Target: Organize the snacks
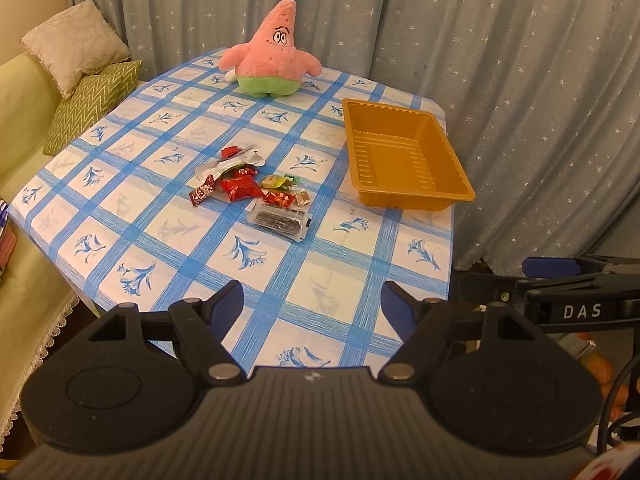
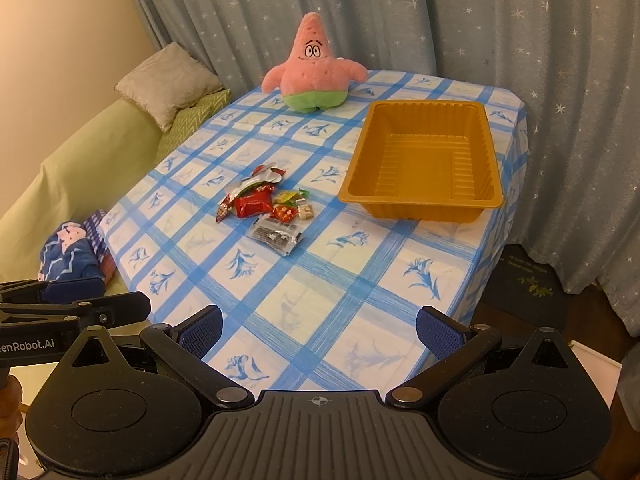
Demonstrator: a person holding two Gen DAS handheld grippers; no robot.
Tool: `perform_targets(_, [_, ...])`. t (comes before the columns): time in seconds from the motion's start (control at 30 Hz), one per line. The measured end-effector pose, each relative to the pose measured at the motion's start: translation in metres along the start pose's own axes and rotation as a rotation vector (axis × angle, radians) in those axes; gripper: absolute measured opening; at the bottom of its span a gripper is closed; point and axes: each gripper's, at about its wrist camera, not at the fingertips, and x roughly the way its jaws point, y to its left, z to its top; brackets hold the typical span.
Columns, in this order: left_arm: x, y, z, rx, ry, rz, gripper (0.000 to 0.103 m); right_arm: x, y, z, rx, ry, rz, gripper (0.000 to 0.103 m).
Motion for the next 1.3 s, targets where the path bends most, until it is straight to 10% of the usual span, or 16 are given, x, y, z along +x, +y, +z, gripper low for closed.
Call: perform_targets(1.3, [0.0005, 0.0000, -0.0002, -0.004, 0.004, 0.002, 0.074, 0.0079, 0.0034, 0.0042, 0.001, 0.000, 0.005, 0.103])
